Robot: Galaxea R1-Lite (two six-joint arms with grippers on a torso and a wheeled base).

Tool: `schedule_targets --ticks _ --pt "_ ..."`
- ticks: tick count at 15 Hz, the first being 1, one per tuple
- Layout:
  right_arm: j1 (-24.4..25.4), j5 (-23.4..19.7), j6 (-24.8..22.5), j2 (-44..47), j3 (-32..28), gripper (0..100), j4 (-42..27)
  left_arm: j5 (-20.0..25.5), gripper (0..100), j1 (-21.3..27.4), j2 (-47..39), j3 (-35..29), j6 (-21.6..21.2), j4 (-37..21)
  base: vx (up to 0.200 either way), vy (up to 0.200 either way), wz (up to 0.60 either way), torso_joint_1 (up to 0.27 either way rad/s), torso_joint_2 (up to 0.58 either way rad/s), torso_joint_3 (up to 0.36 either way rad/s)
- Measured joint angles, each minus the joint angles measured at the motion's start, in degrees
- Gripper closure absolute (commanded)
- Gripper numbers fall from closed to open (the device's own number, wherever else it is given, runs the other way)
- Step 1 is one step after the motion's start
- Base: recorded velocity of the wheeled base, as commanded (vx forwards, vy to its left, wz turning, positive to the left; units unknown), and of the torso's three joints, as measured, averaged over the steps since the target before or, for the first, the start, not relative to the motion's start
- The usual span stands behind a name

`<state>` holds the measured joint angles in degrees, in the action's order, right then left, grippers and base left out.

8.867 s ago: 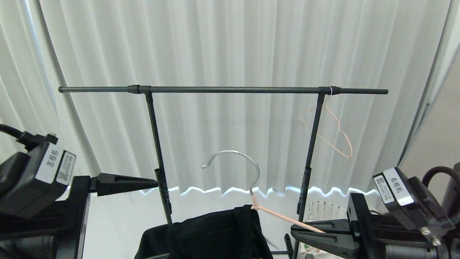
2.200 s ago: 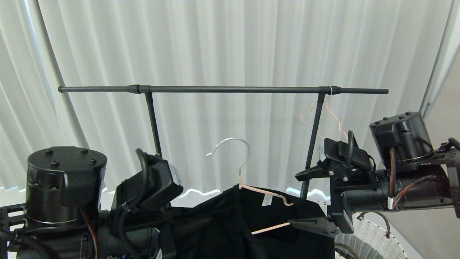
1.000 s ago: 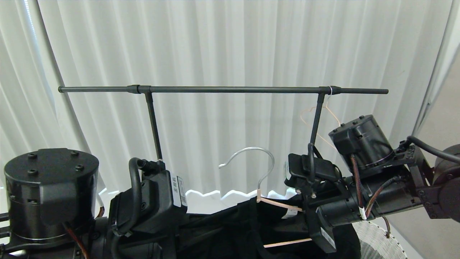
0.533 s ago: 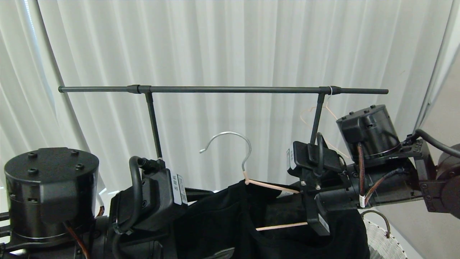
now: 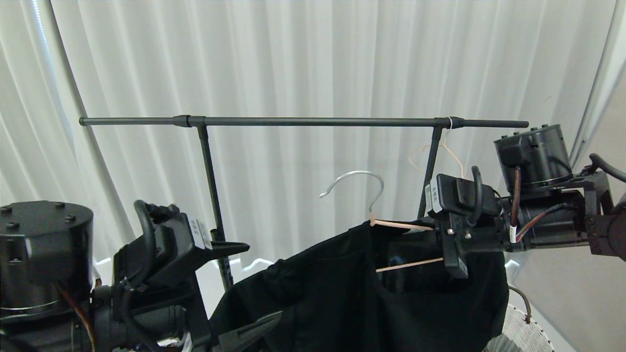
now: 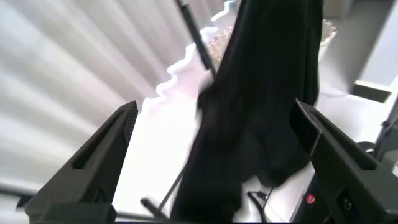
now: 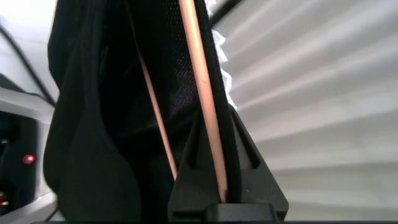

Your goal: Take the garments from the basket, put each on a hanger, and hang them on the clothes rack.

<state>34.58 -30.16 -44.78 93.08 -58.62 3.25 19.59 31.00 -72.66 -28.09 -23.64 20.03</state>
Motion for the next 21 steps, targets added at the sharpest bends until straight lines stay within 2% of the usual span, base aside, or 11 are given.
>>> schedule_targets --ticks 4,7,9,10,16,21 --pt "-2.6 0.0 0.0 -0.5 0.0 100 0.1 -0.4 0 -3.1 3.4 4.9 0.0 0.0 0.000 0.000 0.00 0.000 0.00 0.000" --pt "-2.4 -0.4 0.0 -1.3 0.0 100 0.0 -0.7 0 -8.4 1.5 5.9 0.0 0.0 0.000 0.000 0.00 0.000 0.00 0.000" --pt "-2.0 -0.7 0.0 -2.0 0.5 100 0.1 -0.7 0 -9.8 -0.5 6.0 -0.1 0.0 0.000 0.000 0.00 0.000 0.00 0.000" --pt "-1.7 -0.7 0.0 -2.3 0.8 100 0.1 -0.7 100 -10.0 -1.4 6.0 0.0 0.0 0.000 0.000 0.00 0.000 0.00 0.000" --pt "-1.0 -0.7 0.3 -4.7 3.0 100 0.1 -2.2 100 -12.3 -4.0 6.3 0.0 0.0 0.000 0.000 0.00 0.000 0.00 0.000" --pt "-3.9 -0.7 0.5 -6.1 3.9 100 0.2 -2.5 100 -23.8 -4.2 6.5 0.0 0.0 0.000 0.000 0.00 0.000 0.00 0.000"
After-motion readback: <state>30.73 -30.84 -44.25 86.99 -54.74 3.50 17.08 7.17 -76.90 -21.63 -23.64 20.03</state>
